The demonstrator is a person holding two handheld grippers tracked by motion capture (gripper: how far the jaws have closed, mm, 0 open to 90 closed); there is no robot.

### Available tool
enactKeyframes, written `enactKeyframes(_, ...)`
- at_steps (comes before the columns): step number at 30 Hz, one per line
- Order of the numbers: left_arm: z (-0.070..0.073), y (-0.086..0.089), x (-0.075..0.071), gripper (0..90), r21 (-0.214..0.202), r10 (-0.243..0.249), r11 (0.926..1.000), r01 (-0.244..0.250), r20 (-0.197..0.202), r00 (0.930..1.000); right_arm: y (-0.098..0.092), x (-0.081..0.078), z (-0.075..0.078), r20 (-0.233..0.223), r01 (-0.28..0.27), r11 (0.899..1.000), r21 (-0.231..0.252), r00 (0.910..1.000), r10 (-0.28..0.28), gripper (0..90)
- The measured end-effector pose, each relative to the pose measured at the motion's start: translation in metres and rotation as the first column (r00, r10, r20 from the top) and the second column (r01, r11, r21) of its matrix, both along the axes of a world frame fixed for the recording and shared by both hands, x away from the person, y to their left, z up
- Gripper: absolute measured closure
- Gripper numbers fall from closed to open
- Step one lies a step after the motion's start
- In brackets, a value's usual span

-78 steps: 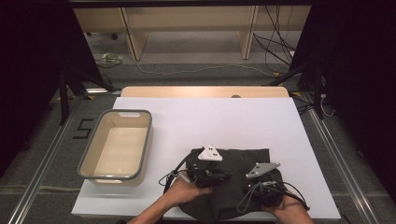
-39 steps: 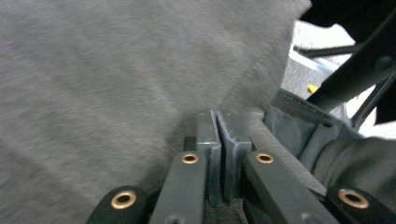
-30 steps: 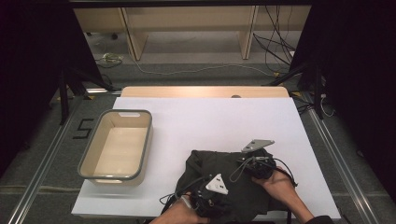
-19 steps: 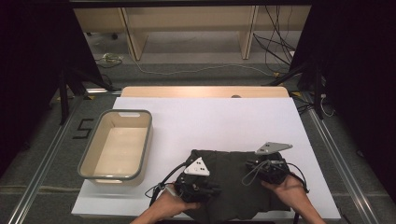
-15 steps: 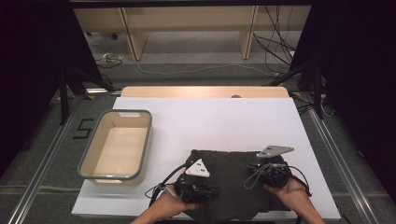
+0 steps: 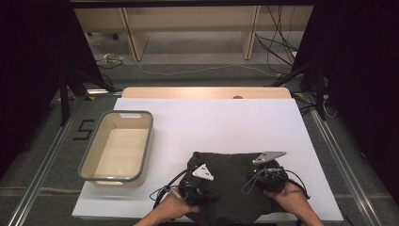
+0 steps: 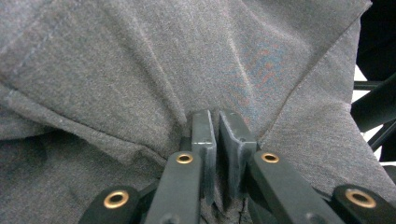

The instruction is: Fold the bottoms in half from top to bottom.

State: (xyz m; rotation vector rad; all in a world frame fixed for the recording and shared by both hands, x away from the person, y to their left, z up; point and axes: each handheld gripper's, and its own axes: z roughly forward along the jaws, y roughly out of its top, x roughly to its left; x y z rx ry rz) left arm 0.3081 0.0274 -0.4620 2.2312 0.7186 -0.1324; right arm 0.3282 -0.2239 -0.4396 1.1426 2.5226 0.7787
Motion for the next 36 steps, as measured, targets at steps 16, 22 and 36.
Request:
enactKeyframes(16, 0.028, 0.010, 0.004, 70.1, -0.058, 0.033, 0.9979, -0.029, 0.062, 0.9975, -0.004, -0.001, 0.011, 0.047, 0.017, 0.999, 0.031, 0.9987, -0.019, 77.2)
enactKeyframes(22, 0.038, 0.018, 0.017, 67.6, -0.081, 0.094, 0.9930, -0.086, 0.092, 0.9913, -0.007, -0.001, 0.014, 0.067, 0.026, 0.999, 0.045, 0.9973, -0.029, 76.0)
enactKeyframes(36, 0.042, 0.051, 0.040, 57.4, -0.100, 0.255, 0.9648, -0.244, 0.119, 0.9597, -0.016, 0.002, 0.021, 0.093, 0.062, 0.995, 0.080, 0.9932, -0.070, 67.7)
